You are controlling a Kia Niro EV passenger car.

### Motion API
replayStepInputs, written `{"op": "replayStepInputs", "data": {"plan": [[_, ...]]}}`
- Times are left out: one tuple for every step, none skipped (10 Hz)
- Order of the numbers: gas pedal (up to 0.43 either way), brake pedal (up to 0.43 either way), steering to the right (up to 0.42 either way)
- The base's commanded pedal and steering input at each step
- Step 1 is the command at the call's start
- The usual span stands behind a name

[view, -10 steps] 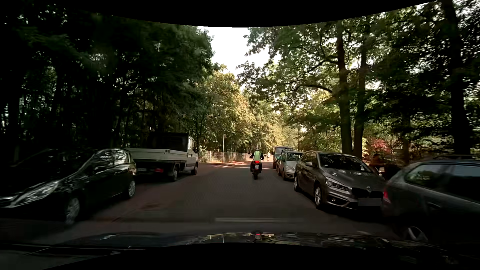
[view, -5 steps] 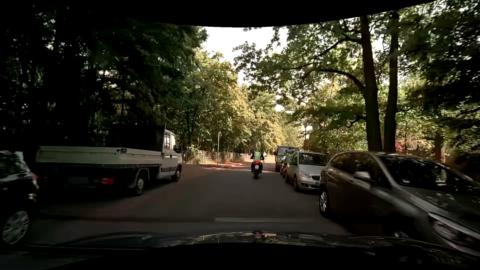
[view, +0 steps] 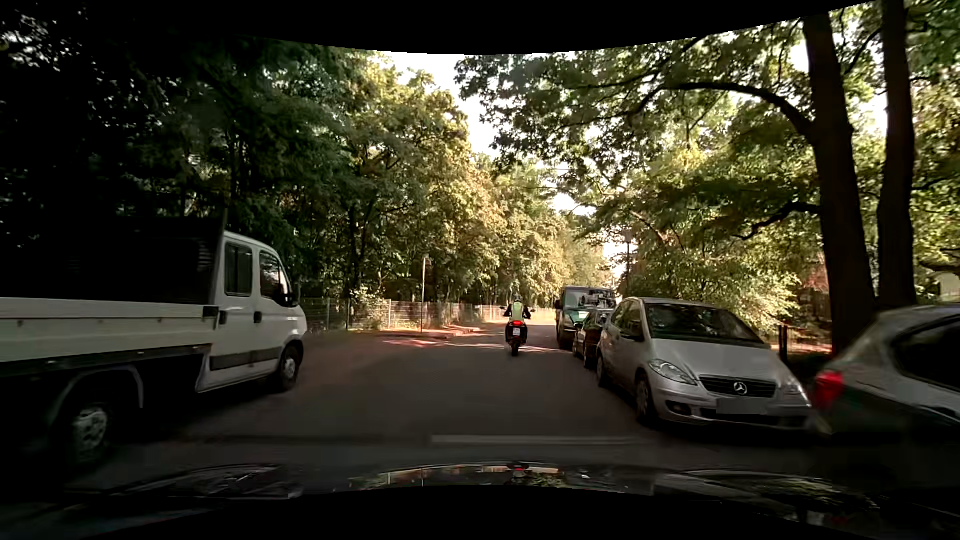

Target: Follow the waypoints while adhering to traffic rules and regulations

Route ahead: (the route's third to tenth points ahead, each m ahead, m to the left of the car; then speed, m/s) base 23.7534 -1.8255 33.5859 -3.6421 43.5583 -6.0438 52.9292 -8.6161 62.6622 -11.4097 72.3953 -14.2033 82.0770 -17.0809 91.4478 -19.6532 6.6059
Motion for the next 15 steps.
{"op": "replayStepInputs", "data": {"plan": [[0.13,0.0,0.01],[0.13,0.0,0.01],[0.13,0.0,0.01],[0.138,0.0,0.011],[0.138,0.0,0.013],[0.138,0.0,0.014],[0.15,0.0,0.014],[0.15,0.0,0.015],[0.15,0.0,0.017],[0.157,0.0,0.019],[0.157,0.0,0.019],[0.157,0.0,0.02],[0.157,0.0,0.02],[0.157,0.0,0.02],[0.157,0.0,0.02]]}}
